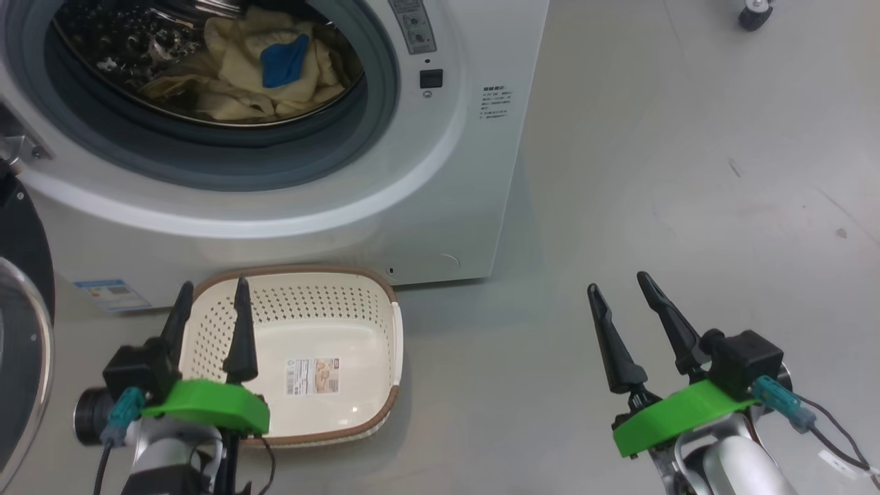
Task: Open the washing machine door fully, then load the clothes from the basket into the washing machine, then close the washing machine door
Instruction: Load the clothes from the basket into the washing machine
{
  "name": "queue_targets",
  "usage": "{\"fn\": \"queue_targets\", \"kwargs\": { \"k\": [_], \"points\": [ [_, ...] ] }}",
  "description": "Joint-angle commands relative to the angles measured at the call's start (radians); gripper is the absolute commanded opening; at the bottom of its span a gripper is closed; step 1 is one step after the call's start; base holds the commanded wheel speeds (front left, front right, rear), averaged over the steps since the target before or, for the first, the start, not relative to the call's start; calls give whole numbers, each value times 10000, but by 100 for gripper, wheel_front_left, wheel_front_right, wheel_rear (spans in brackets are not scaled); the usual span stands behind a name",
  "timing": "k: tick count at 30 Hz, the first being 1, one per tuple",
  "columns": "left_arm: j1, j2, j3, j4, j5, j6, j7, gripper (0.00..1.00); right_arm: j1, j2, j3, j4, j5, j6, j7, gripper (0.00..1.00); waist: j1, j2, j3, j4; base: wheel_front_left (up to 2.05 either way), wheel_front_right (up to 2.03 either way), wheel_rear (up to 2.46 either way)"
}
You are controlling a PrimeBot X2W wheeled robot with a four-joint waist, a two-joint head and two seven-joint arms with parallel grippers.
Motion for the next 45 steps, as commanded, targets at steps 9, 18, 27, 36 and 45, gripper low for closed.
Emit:
{"fn": "queue_targets", "kwargs": {
  "k": [9, 18, 27, 36, 45],
  "points": [
    [1043, -54, 1059, -1223, 0, 79, -108, 100, 82, -85, 184, -240, -116, 17, -65, 100, 1, -1, -419, 124, 0, 0, 0],
    [1994, -107, 1849, -1872, -300, 272, -108, 100, 189, -85, 172, -211, -193, 17, -65, 100, 1, -1, -689, 113, 0, 0, 0],
    [2565, -110, 1861, -2153, -741, 502, -108, 100, 303, -85, 156, -155, -293, 17, -65, 100, 1, -1, -980, 185, 0, 0, 0],
    [2814, -111, 1774, -2300, -1009, 669, -108, 100, 366, -85, 232, -121, -301, 17, -65, 100, 1, -1, -1204, 212, 0, 0, 0],
    [2885, -112, 1811, -2367, -1005, 715, -109, 100, 404, -85, 276, -133, -256, 17, -65, 100, 1, -1, -1313, 224, 0, 0, 0]
  ]
}}
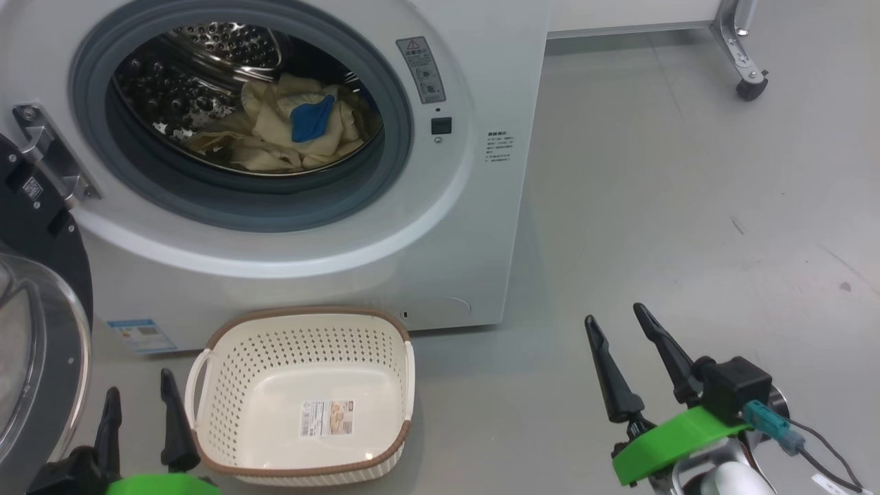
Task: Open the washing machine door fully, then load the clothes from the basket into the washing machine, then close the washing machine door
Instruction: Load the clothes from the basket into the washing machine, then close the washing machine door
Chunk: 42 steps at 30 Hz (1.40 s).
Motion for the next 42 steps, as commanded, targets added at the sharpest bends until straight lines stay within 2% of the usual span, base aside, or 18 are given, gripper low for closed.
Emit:
{"fn": "queue_targets", "kwargs": {
  "k": [1, 32, 42],
  "points": [
    [-165, 78, 329, -375, -3, 29, -110, 100, -196, -85, 215, -321, -9, 17, -65, 100, 1, 0, -5, 6, 0, 0, 0],
    [-144, 78, 240, -205, 538, -154, -111, 100, -197, -85, 234, -343, 8, 17, -65, 100, 1, 0, -9, -70, 0, 1, -1],
    [-136, 78, 176, -191, 591, -122, -111, 100, -203, -85, 262, -345, -7, 17, -65, 100, 1, 0, 78, -125, -57, 99, -41]
  ]
}}
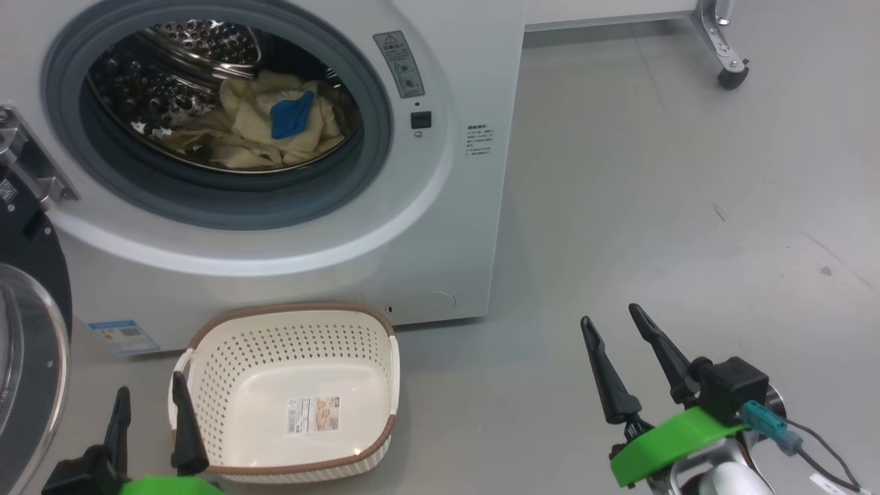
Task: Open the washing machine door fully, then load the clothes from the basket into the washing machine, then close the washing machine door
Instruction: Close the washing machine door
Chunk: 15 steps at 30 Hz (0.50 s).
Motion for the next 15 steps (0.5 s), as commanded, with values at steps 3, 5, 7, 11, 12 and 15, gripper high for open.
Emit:
{"fn": "queue_targets", "kwargs": {
  "k": [3, 5, 7, 11, 12, 15],
  "points": [
    [-177, 74, 304, -289, 51, -20, -111, 100, -206, -87, 197, -351, -8, 17, -65, 100, -1, 0, 32, -2, -135, 196, -60],
    [-188, 74, 306, -290, 50, -28, -111, 100, -210, -87, 192, -362, -4, 17, -65, 100, -1, 0, 52, 1, -163, 218, -54],
    [-196, 74, 309, -292, 38, -42, -111, 100, -210, -87, 183, -363, -4, 17, -65, 100, -1, 0, 72, 9, -156, 180, -23],
    [-224, 74, 370, -320, 38, -44, -111, 100, -219, -87, 177, -379, 6, 17, -65, 100, -1, 0, 125, 28, -127, 127, 0],
    [-231, 74, 389, -324, 75, -34, -111, 100, -223, -87, 177, -383, 8, 17, -65, 100, -1, 0, 139, 35, -93, 93, 0],
    [-267, 74, 440, -345, 14, -47, -111, 100, -236, -87, 163, -388, 13, 17, -65, 100, -1, 0, 179, 66, -66, 66, 0]
  ]
}}
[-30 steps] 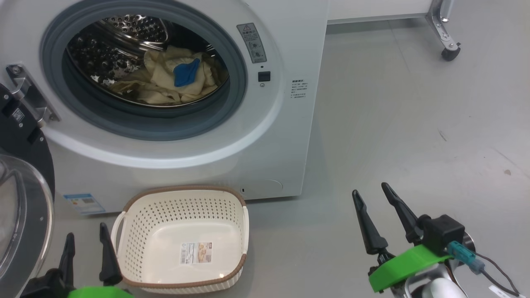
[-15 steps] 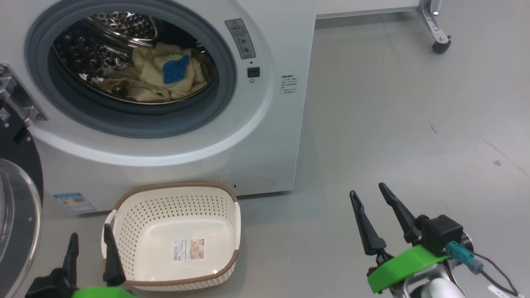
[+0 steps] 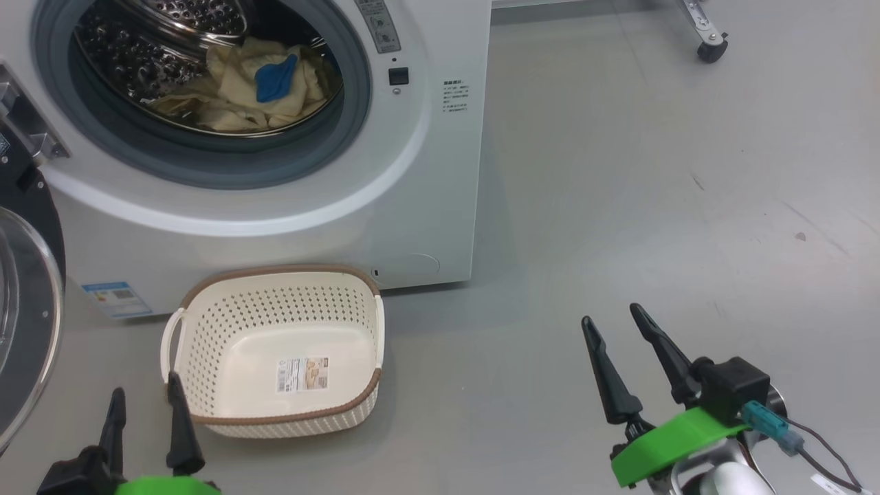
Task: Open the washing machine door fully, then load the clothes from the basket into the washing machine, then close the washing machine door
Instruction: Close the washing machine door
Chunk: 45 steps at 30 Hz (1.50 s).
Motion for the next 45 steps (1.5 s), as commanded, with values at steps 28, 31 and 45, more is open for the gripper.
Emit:
{"fn": "queue_targets", "kwargs": {
  "k": [28, 31, 45],
  "points": [
    [-309, 87, 657, -693, -198, -46, -111, 100, -423, -79, 53, -431, -100, 17, -65, 100, 0, 0, 130, 649, -3, 3, 0],
    [-288, 87, 834, -840, -262, -58, -111, 100, -432, -80, 17, -430, -170, 17, -65, 100, 0, 0, 119, 940, 0, 0, 0],
    [38, 87, 1010, -1036, -464, 130, -111, 100, -553, -295, 159, -404, -258, 17, -65, 100, 0, 0, -62, 2527, 0, 0, 0]
  ]
}}
